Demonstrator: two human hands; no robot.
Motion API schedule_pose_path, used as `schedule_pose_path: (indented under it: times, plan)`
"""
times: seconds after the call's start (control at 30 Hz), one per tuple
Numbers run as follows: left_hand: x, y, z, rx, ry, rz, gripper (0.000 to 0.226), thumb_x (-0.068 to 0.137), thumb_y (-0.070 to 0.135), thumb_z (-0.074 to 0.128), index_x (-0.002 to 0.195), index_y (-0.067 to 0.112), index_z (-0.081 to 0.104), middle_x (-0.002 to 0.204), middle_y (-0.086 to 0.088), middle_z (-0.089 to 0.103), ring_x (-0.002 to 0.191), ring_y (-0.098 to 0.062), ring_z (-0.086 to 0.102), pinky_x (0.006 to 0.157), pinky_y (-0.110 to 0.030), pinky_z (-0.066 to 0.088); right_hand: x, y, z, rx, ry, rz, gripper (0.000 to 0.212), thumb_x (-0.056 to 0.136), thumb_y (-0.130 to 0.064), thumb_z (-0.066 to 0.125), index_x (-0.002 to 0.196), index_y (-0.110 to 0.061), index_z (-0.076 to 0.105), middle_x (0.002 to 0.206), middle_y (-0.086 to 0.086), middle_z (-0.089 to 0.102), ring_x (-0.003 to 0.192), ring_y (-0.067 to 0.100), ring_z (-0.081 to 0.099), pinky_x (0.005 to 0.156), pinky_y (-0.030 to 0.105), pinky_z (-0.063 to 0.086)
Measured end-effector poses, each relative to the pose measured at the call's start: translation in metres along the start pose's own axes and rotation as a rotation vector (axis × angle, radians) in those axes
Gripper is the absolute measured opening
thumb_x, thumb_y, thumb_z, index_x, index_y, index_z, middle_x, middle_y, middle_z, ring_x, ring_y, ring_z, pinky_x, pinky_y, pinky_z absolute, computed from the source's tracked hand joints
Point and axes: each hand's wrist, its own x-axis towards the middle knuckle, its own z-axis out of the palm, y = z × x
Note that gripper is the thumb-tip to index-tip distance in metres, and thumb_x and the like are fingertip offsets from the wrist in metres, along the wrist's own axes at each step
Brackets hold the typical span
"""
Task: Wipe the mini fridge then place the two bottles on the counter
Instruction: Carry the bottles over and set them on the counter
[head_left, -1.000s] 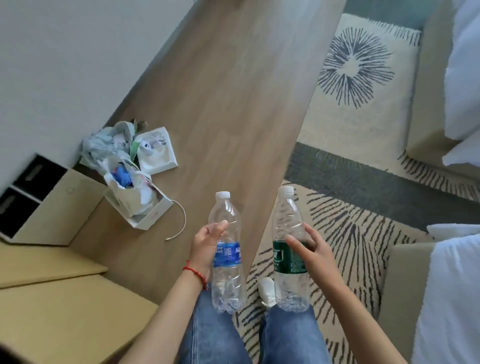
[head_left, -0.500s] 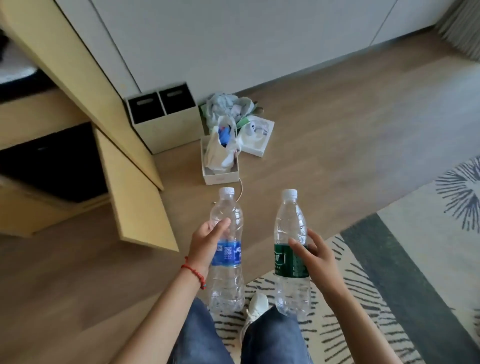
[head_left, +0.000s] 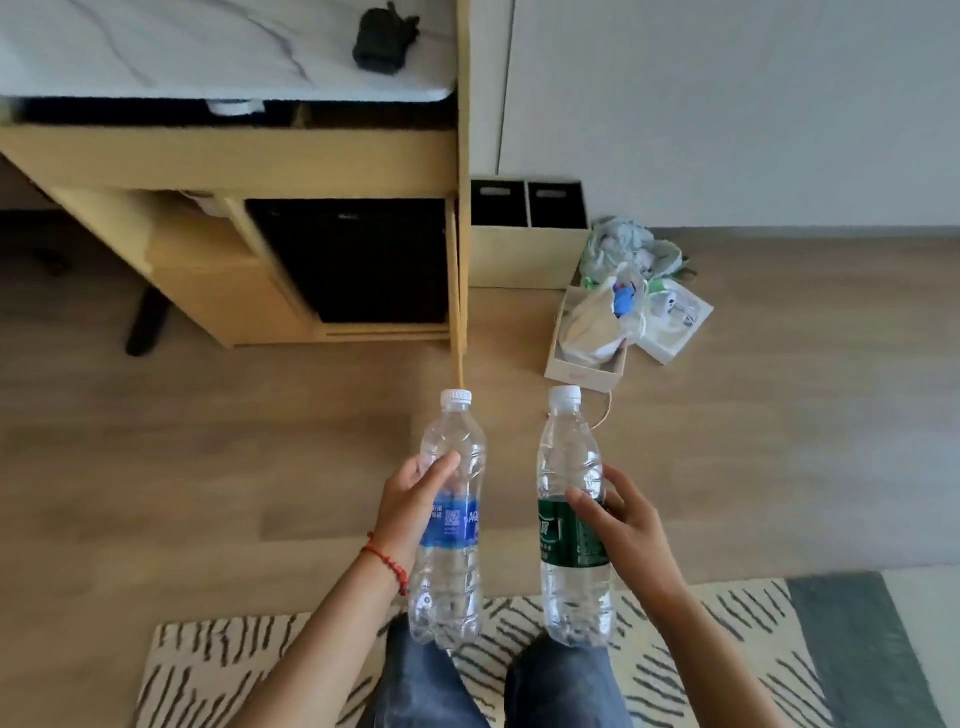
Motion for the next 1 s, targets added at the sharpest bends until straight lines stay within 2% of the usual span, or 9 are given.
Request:
schedule_pose_path:
  times: [0.1,0.17,0.33,0.43,0.57,0.7,0.8,0.9,1.0]
  plan:
    - [0.004,0.005,-0.054,-0.027,0.08,0.016,0.076,0.048,0.063,0.066,0.095,0.002,0.061,0.089,-0.011,0.067,0.089,-0.033,0.064,0.089,-0.055,0.049,0.008,-0.009,0.055,-0.024,-0.089,-0.011,0.039,0.085,-0.013,0.061,0.123,-0.013,0.051,0.095,0.003,0.069,0.073,0.002,0.069,0.054,0.011,0.05]
    - [0.007,0.008,-0.087,-0.056,0.148,0.01,0.064,0.052,0.06,0.067,0.09,0.008,0.063,0.086,-0.006,0.067,0.085,-0.027,0.065,0.088,-0.052,0.05,0.016,-0.016,0.089,-0.049,-0.145,-0.017,0.037,0.085,-0.012,0.061,0.121,-0.013,0.052,0.093,0.004,0.07,0.071,0.003,0.069,0.055,0.011,0.05]
    - [0.025,0.012,-0.144,-0.104,0.263,0.001,0.034,0.076,0.046,0.064,0.085,0.013,0.062,0.083,0.002,0.063,0.083,-0.016,0.06,0.087,-0.045,0.049,0.039,-0.032,0.156,-0.12,-0.244,-0.042,0.038,0.083,-0.017,0.064,0.12,-0.016,0.054,0.094,0.006,0.072,0.081,0.012,0.071,0.062,0.018,0.054]
    - [0.039,0.021,-0.162,-0.13,0.317,-0.009,0.028,0.083,0.037,0.058,0.088,0.01,0.059,0.083,0.002,0.061,0.08,-0.012,0.057,0.081,-0.038,0.048,0.061,-0.043,0.182,-0.151,-0.281,-0.051,0.039,0.082,-0.019,0.065,0.12,-0.018,0.055,0.097,0.007,0.072,0.085,0.014,0.07,0.066,0.02,0.055]
    - [0.069,0.043,-0.181,-0.124,0.357,-0.001,0.035,0.082,0.038,0.06,0.093,0.005,0.061,0.078,0.003,0.06,0.076,-0.012,0.057,0.082,-0.037,0.047,0.099,-0.062,0.209,-0.148,-0.313,-0.059,0.036,0.083,-0.017,0.064,0.118,-0.018,0.055,0.094,0.007,0.072,0.08,0.011,0.07,0.06,0.017,0.053]
    - [0.102,0.079,-0.204,-0.138,0.373,0.014,0.054,0.06,0.055,0.063,0.089,0.01,0.062,0.08,0.001,0.062,0.08,-0.019,0.061,0.084,-0.043,0.05,0.141,-0.09,0.236,-0.128,-0.324,-0.078,0.026,0.084,-0.014,0.062,0.107,-0.026,0.058,0.09,0.003,0.071,0.074,0.006,0.07,0.056,0.015,0.052]
    - [0.126,0.112,-0.222,-0.128,0.356,0.054,0.068,0.054,0.061,0.071,0.099,0.01,0.062,0.086,-0.003,0.063,0.08,-0.02,0.062,0.079,-0.04,0.051,0.17,-0.121,0.259,-0.135,-0.343,-0.119,0.028,0.084,-0.014,0.061,0.109,-0.026,0.056,0.091,-0.001,0.07,0.074,0.004,0.07,0.054,0.014,0.052]
    - [0.153,0.144,-0.24,-0.115,0.361,0.095,0.07,0.053,0.064,0.062,0.1,0.013,0.061,0.086,0.001,0.063,0.082,-0.018,0.062,0.08,-0.038,0.051,0.197,-0.148,0.279,-0.155,-0.347,-0.153,0.032,0.084,-0.018,0.061,0.115,-0.024,0.053,0.097,0.001,0.069,0.079,0.004,0.069,0.055,0.014,0.052]
    - [0.185,0.179,-0.258,-0.125,0.32,0.137,0.064,0.052,0.062,0.061,0.097,0.015,0.061,0.085,0.0,0.063,0.076,-0.013,0.063,0.074,-0.032,0.052,0.225,-0.172,0.302,-0.177,-0.327,-0.195,0.03,0.079,-0.029,0.062,0.107,-0.032,0.054,0.103,0.002,0.068,0.088,0.011,0.069,0.061,0.017,0.055]
